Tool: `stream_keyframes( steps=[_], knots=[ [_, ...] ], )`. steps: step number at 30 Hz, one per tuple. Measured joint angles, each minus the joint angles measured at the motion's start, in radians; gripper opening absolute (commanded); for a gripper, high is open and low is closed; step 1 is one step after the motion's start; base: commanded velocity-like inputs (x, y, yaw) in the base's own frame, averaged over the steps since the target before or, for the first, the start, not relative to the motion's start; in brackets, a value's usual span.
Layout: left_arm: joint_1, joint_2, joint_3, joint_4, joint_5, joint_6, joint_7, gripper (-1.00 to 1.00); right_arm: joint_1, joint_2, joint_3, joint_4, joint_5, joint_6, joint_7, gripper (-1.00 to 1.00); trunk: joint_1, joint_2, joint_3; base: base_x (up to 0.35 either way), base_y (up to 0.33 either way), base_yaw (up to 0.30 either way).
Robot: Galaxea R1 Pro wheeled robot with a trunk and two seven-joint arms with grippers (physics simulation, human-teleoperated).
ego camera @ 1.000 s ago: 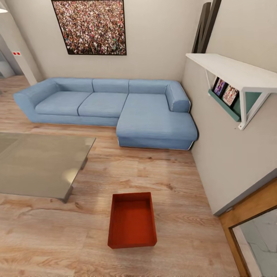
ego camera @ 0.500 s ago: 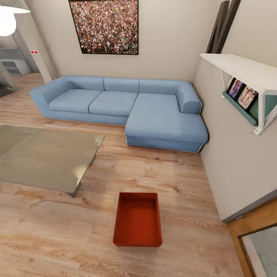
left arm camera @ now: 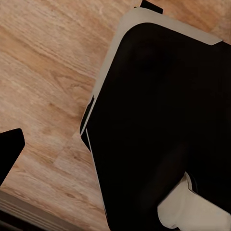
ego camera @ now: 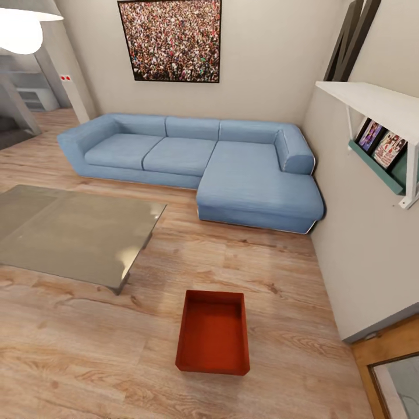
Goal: Move the two storage containers from the living room to the garage. In the garage, place one container on the floor and stack the other container on top of it (either order is fine).
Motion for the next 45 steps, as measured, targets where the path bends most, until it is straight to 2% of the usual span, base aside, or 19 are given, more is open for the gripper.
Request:
stream_keyframes(
  steps=[16, 45],
  knots=[
    [0.0, 0.0, 0.0, 0.0, 0.0, 0.0, 0.0, 1.0, 0.0, -0.004, -0.001, 0.0, -0.001, 0.001, 0.001, 1.0, 0.0, 0.0, -0.021, 0.0, 0.0, -0.008],
    [0.0, 0.001, 0.001, 0.002, 0.003, 0.0, 0.0, 1.0, 0.0, -0.006, -0.003, -0.001, -0.003, 0.002, 0.002, 1.0, 0.0, 0.0, -0.067, 0.0, -0.015, -0.078]
  ],
)
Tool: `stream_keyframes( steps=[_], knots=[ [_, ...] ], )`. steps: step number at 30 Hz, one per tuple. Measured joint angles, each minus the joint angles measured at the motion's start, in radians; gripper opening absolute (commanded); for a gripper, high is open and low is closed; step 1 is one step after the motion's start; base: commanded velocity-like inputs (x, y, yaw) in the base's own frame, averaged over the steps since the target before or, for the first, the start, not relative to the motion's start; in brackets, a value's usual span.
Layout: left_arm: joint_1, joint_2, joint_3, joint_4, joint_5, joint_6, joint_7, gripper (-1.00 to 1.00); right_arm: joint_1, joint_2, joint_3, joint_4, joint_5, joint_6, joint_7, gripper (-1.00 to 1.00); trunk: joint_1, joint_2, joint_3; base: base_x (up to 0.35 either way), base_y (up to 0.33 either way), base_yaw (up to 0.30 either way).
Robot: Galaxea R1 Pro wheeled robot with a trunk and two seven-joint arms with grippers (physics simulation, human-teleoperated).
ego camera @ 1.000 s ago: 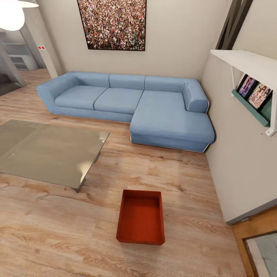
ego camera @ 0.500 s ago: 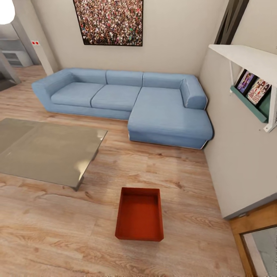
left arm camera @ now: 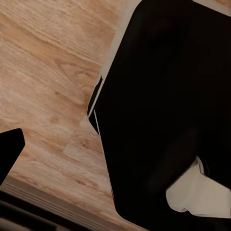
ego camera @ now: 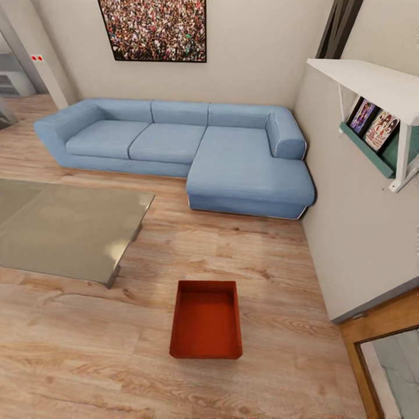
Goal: Move the two storage containers from the living room to the garage. In the garage, place one container on the floor and stack the other container on top of it (either order is fine).
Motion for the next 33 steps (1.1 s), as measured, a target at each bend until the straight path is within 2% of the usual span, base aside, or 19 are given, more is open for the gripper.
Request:
stream_keyframes(
  steps=[10, 24, 33],
  knots=[
    [0.0, 0.0, 0.001, 0.0, 0.0, 0.0, 0.001, 1.0, 0.0, 0.0, 0.001, 0.0, 0.002, 0.0, 0.0, 1.0, 0.0, 0.0, -0.016, 0.0, -0.02, -0.085],
    [0.0, 0.0, 0.001, 0.0, 0.0, 0.0, 0.0, 1.0, 0.0, -0.002, 0.008, -0.001, 0.007, -0.002, 0.002, 1.0, 0.0, 0.0, -0.032, 0.0, 0.0, -0.006],
    [0.0, 0.0, 0.001, 0.0, 0.0, 0.0, 0.0, 1.0, 0.0, -0.006, 0.01, -0.001, 0.011, -0.004, 0.003, 1.0, 0.0, 0.0, -0.032, 0.0, 0.0, 0.212]
  ],
)
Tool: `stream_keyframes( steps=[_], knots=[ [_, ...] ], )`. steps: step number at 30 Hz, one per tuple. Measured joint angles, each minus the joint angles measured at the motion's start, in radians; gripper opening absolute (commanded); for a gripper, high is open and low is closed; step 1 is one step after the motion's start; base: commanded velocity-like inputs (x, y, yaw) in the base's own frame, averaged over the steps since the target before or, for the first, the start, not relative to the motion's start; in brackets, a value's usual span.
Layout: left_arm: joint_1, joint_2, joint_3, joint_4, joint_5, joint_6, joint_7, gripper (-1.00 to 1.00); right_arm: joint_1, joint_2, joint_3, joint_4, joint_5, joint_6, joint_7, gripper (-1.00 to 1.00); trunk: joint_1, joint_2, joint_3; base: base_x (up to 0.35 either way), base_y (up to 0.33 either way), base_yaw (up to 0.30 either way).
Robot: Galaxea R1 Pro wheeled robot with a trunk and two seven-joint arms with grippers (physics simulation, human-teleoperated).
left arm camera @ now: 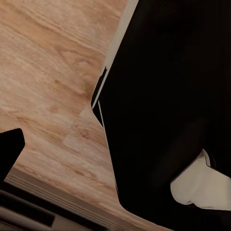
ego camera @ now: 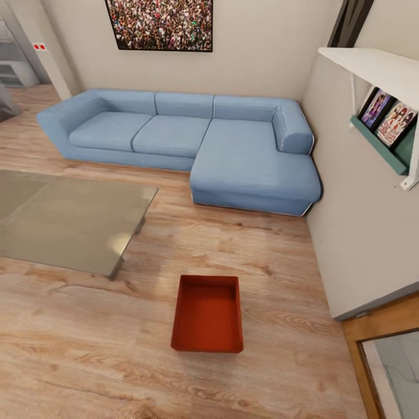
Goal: Move the two storage containers from the living room to the garage. In the garage, place one container on the floor and stack the other container on top of it (either order is fine).
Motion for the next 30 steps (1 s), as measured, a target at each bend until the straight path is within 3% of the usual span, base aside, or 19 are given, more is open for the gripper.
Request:
stream_keyframes(
  steps=[8, 30],
  knots=[
    [0.0, 0.0, 0.0, 0.0, 0.0, 0.0, 0.0, 1.0, 0.0, 0.0, 0.0, 0.0, -0.001, 0.0, 0.002, 1.0, 0.0, 0.0, -0.003, 0.0, 0.0, 0.188],
    [0.0, -0.002, 0.0, 0.0, 0.0, 0.0, 0.001, 1.0, 0.0, 0.002, -0.002, 0.0, -0.004, 0.003, -0.005, 1.0, 0.0, 0.0, -0.038, 0.0, 0.0, 0.004]
  ],
)
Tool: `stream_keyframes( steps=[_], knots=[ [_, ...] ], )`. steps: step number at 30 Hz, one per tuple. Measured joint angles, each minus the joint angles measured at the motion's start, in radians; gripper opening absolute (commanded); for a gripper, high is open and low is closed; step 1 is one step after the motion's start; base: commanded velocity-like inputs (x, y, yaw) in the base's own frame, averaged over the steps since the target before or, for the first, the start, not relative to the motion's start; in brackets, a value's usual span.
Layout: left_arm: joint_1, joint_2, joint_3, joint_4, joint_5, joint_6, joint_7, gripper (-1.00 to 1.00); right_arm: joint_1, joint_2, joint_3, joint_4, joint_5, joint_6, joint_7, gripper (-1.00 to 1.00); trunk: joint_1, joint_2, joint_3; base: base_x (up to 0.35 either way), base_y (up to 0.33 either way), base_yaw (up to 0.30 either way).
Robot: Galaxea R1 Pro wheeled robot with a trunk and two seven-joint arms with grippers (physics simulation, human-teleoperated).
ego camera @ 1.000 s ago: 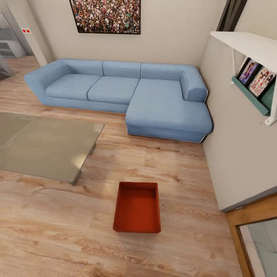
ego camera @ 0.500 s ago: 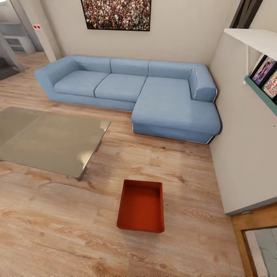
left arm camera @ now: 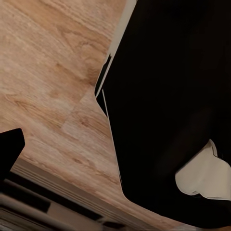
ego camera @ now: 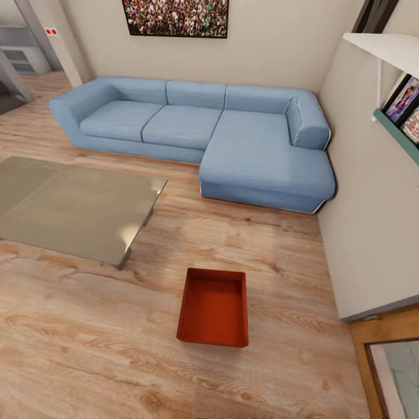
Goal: Move the two storage containers from the living room to the garage. In the garage, place one container on the floor and stack the other container on top of it (either order is fine).
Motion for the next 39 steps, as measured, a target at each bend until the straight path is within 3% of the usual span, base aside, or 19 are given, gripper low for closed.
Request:
stream_keyframes(
  steps=[24, 39],
  knots=[
    [0.0, -0.001, 0.0, 0.0, -0.001, 0.0, 0.0, 1.0, 0.0, 0.001, 0.008, 0.0, 0.001, 0.0, 0.0, 1.0, 0.0, 0.0, -0.037, 0.0, 0.0, 0.094],
    [0.0, -0.001, 0.0, 0.0, -0.001, 0.0, 0.0, 1.0, 0.0, 0.001, 0.007, 0.0, 0.002, 0.0, -0.001, 1.0, 0.0, 0.0, -0.059, 0.0, 0.0, -0.019]
  ],
)
